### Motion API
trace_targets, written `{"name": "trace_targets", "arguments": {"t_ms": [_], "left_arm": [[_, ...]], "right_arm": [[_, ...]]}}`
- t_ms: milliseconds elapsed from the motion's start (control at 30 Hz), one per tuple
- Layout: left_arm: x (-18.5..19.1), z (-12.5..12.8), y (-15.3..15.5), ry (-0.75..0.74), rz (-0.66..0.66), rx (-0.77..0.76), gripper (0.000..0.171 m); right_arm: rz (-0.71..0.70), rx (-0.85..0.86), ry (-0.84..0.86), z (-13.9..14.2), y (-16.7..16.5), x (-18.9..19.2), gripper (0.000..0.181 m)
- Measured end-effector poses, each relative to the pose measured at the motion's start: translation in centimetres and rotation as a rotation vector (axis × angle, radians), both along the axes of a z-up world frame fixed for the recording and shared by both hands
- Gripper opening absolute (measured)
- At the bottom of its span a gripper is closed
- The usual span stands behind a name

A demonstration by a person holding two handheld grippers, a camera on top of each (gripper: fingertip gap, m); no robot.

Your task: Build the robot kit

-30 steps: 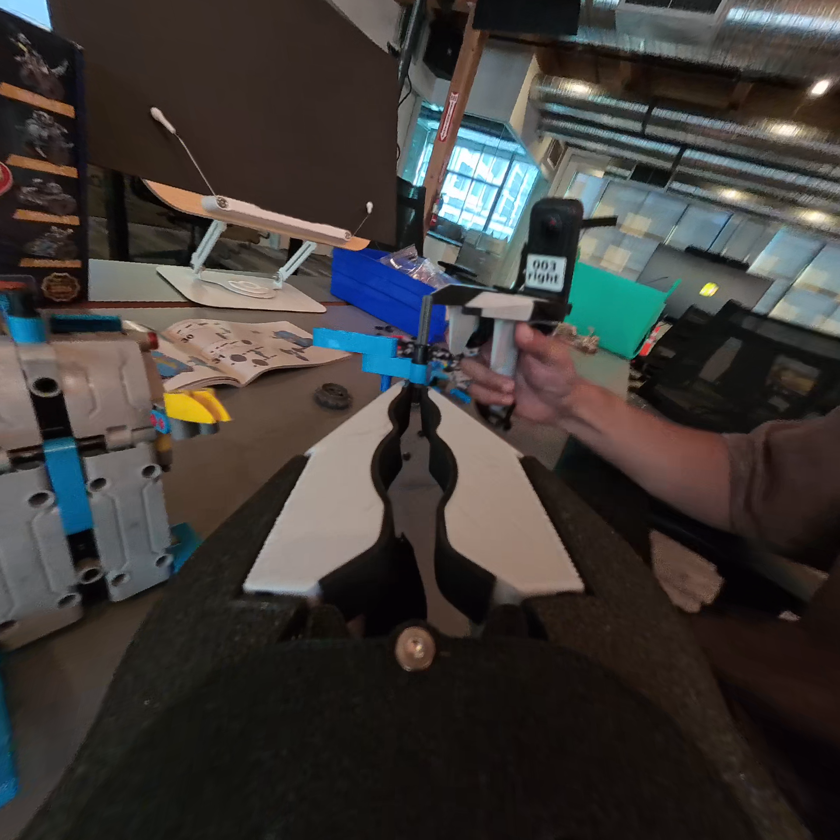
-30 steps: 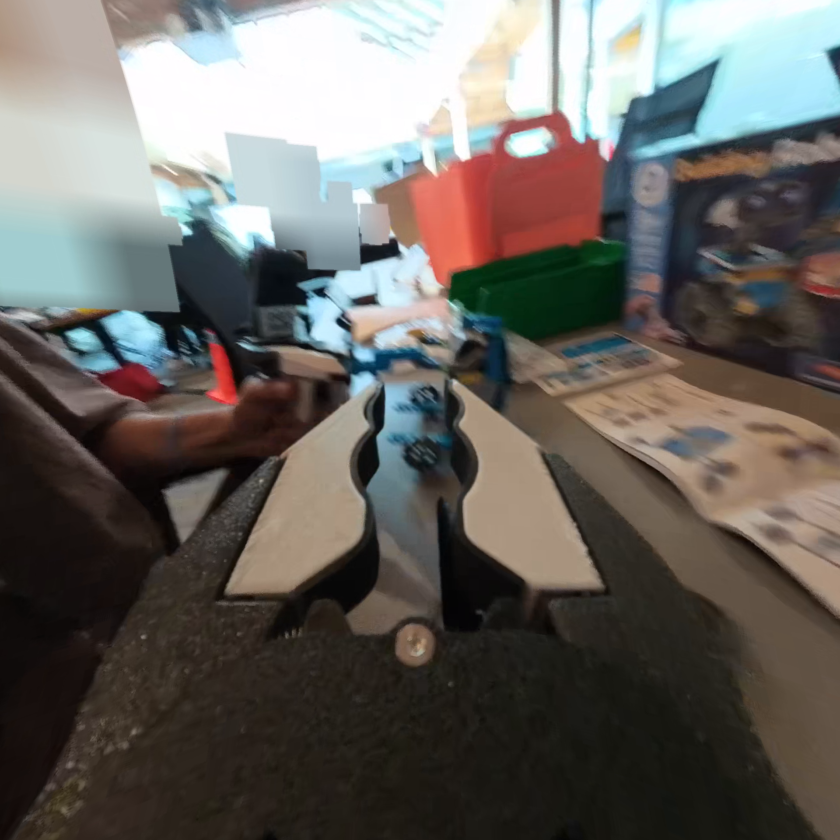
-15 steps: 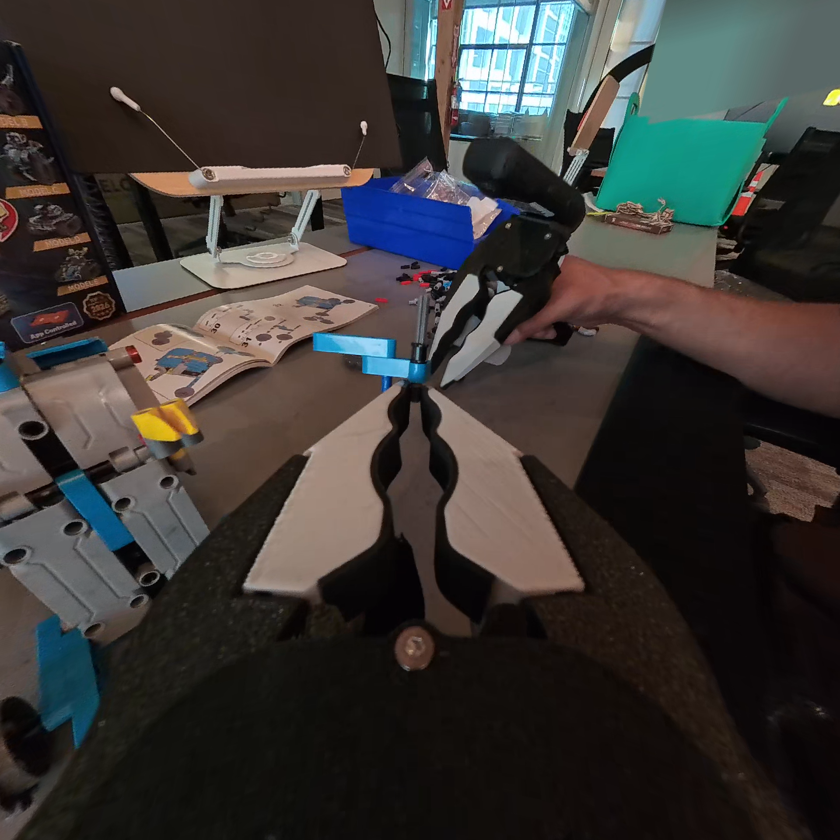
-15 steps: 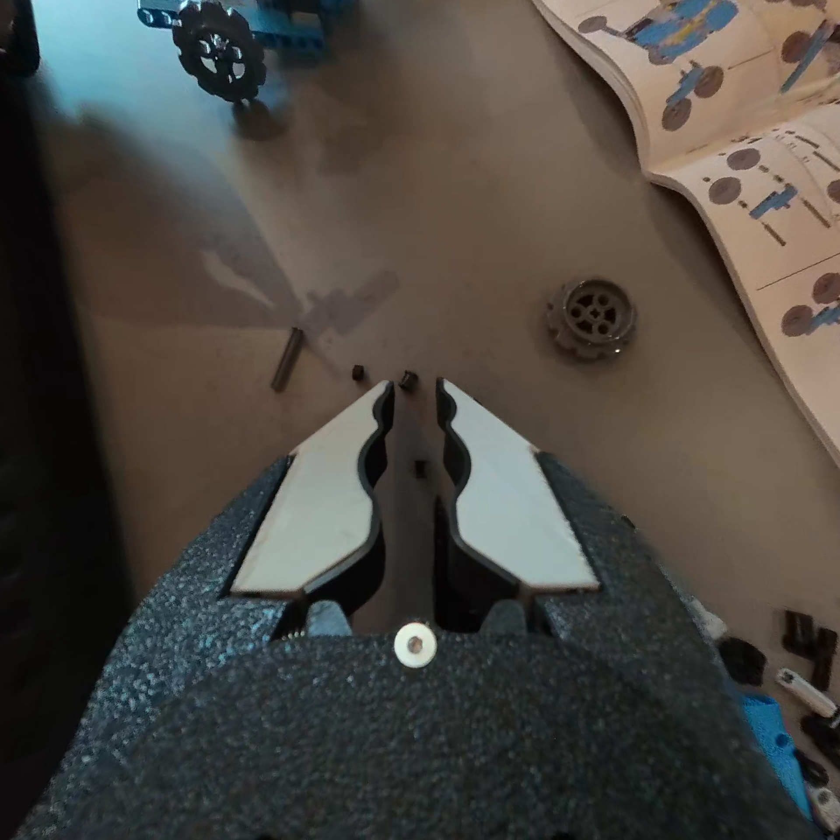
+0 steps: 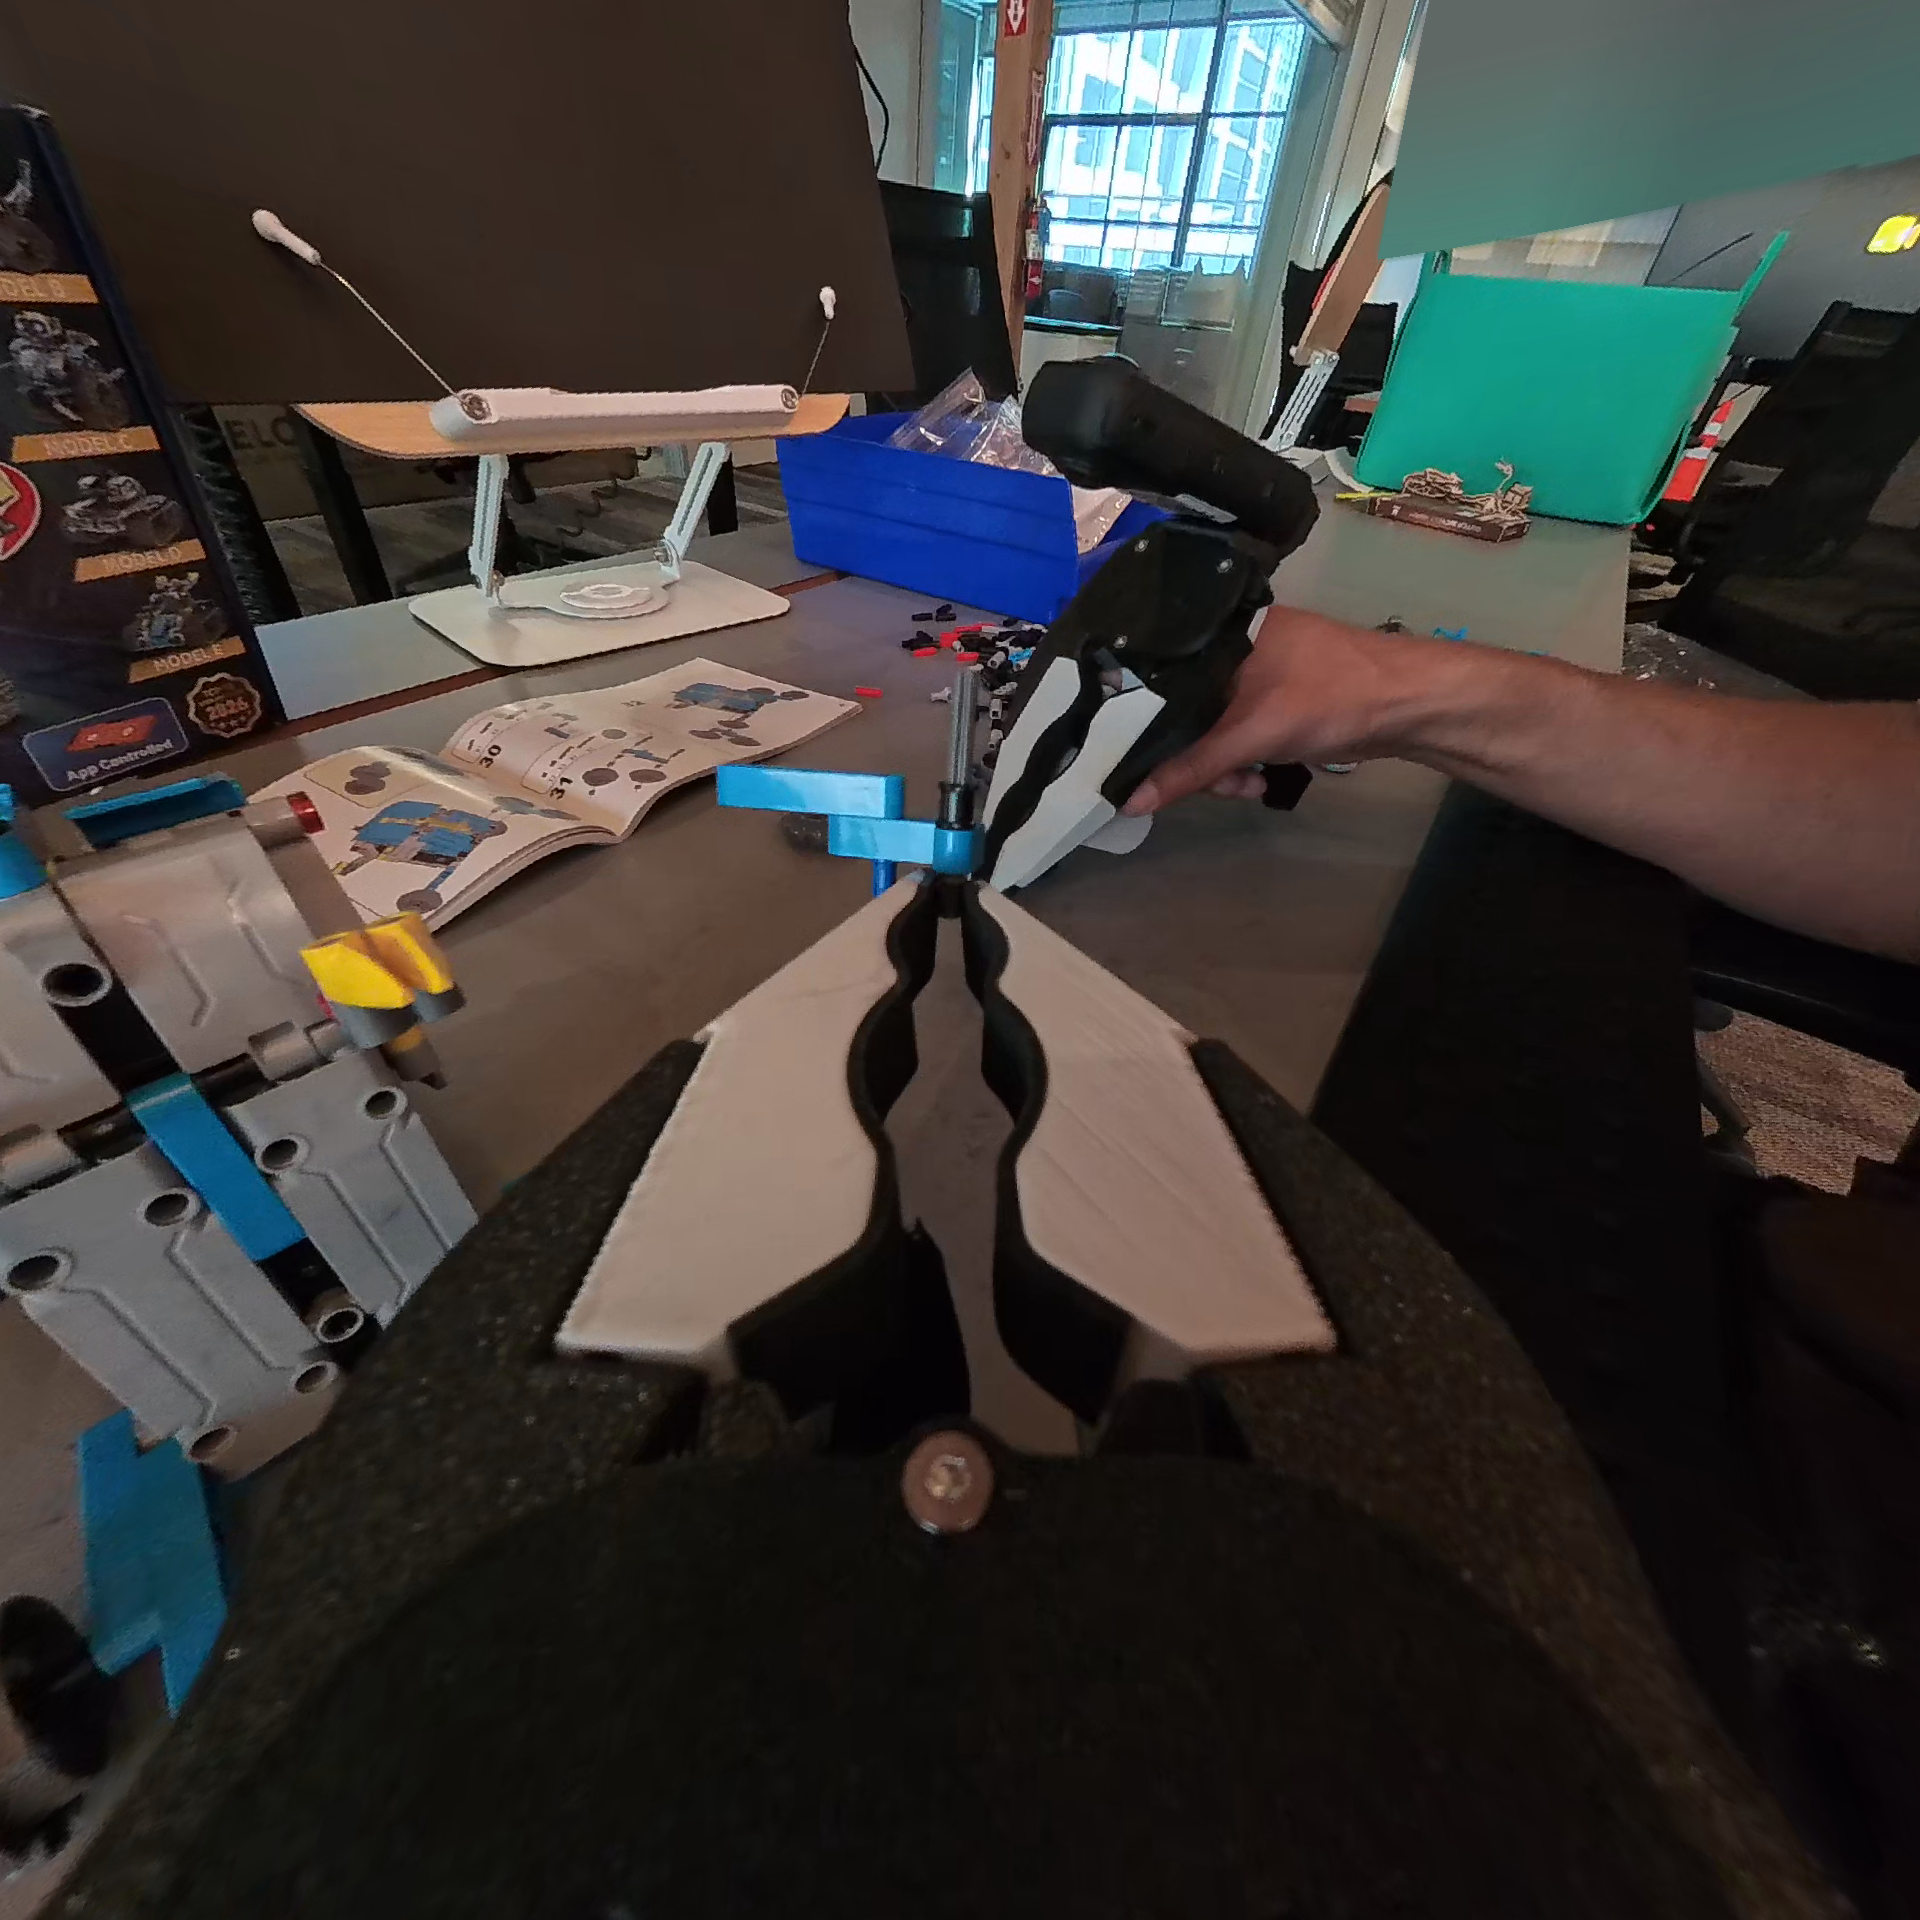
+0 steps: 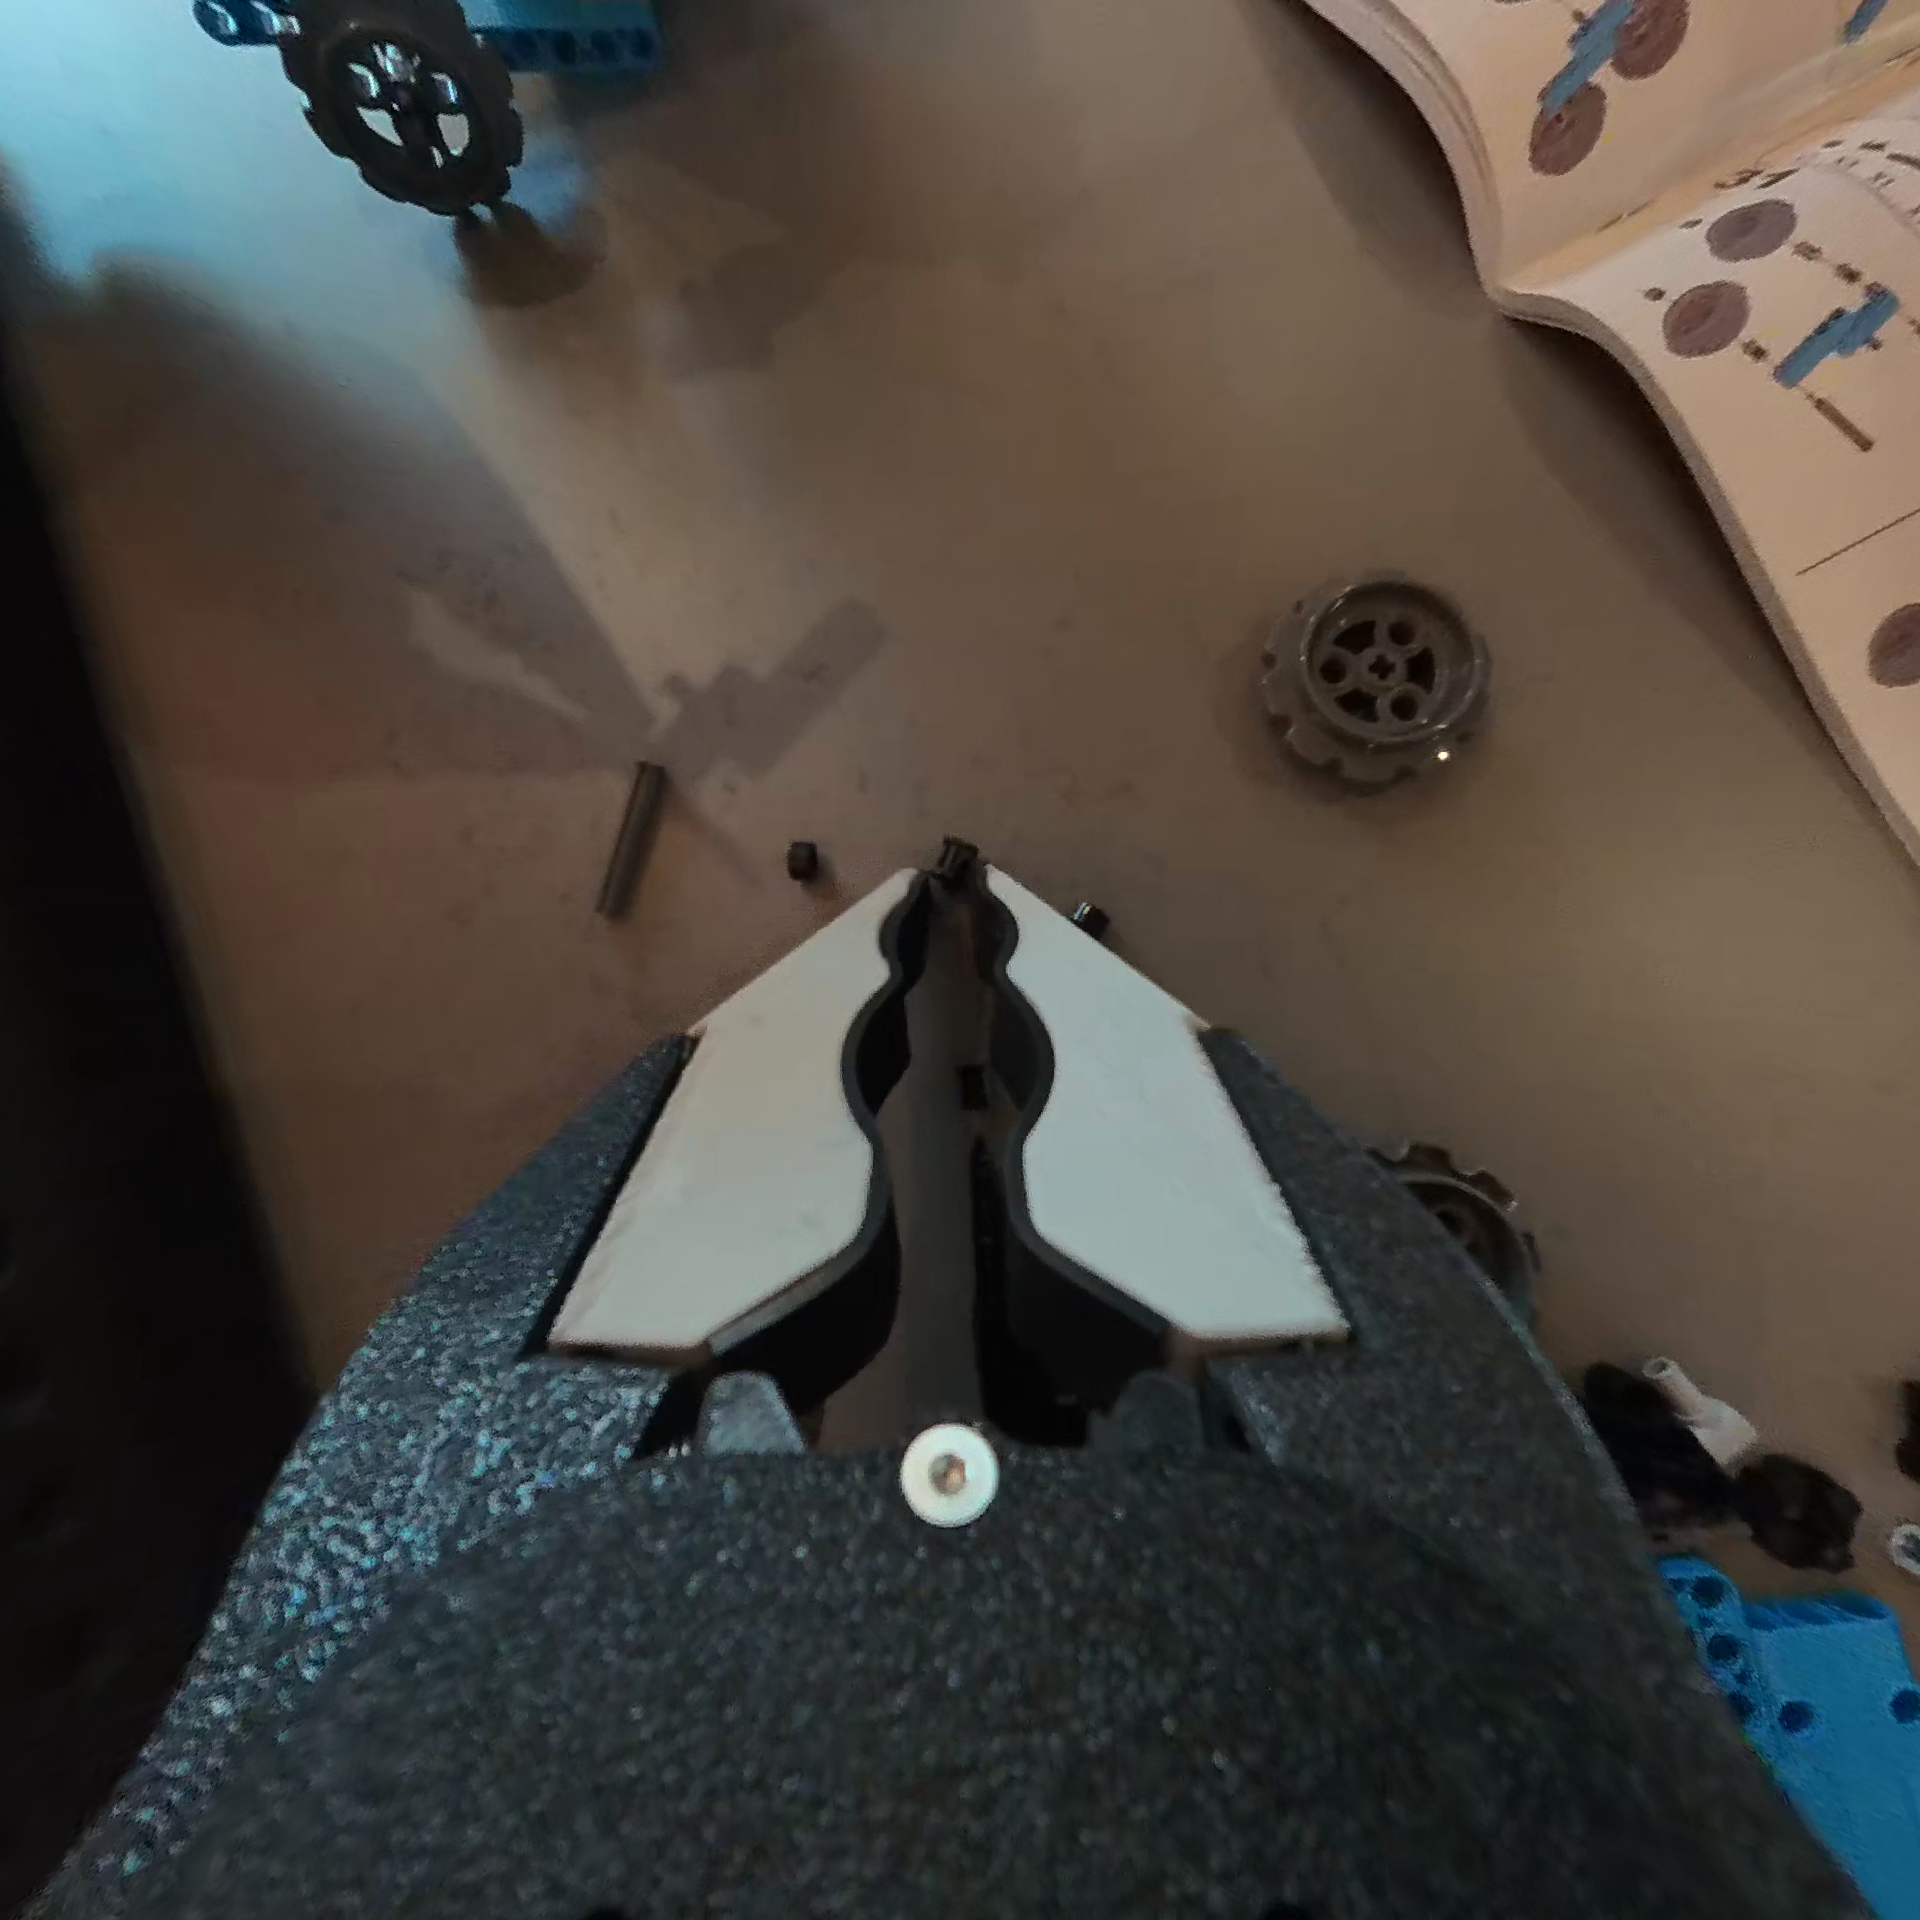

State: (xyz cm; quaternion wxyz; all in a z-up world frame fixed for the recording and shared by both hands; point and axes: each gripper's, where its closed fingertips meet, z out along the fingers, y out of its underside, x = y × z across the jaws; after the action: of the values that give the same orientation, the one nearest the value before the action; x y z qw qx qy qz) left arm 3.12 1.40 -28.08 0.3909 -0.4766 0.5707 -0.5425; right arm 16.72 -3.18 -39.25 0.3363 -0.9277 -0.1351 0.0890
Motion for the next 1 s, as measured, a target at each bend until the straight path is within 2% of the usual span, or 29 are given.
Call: {"name": "trace_targets", "arguments": {"t_ms": [133, 200, 267, 367, 500, 567, 633, 767, 1000], "left_arm": [[0.1, -0.1, -0.1, 0.004, 0.004, 0.013, 0.003], [0.1, -0.2, -0.2, 0.006, 0.006, 0.024, 0.003], [0.2, -0.3, -0.3, 0.012, 0.005, 0.035, 0.003], [0.2, -0.3, -0.3, 0.013, 0.006, 0.043, 0.003], [0.2, -0.3, -0.3, 0.012, 0.007, 0.042, 0.003], [0.2, -0.3, -0.3, 0.012, 0.008, 0.045, 0.003], [0.2, -0.4, -0.3, 0.014, 0.007, 0.046, 0.003], [0.3, -0.4, -0.4, 0.020, 0.006, 0.046, 0.003], [0.2, -0.4, -0.5, 0.017, 0.003, 0.051, 0.003]], "right_arm": [[0.021, 0.008, 0.000, 0.1, 0.0, -0.2, 0.000], [0.070, 0.097, 0.044, 1.7, 0.4, -1.6, 0.000], [0.054, 0.150, 0.053, 3.2, 1.0, -2.0, 0.000], [0.045, 0.098, -0.030, 2.1, 0.8, -1.4, 0.001], [0.134, 0.077, -0.080, 1.7, -0.4, -1.6, 0.001], [0.141, -0.037, -0.252, 0.8, -2.1, 0.9, 0.000], [0.185, -0.131, -0.291, 0.6, -4.1, 1.6, 0.000], [0.231, -0.356, -0.061, 1.2, -8.2, -0.3, 0.001], [0.236, -0.757, 0.045, 1.2, -12.9, 0.4, 0.000]]}}
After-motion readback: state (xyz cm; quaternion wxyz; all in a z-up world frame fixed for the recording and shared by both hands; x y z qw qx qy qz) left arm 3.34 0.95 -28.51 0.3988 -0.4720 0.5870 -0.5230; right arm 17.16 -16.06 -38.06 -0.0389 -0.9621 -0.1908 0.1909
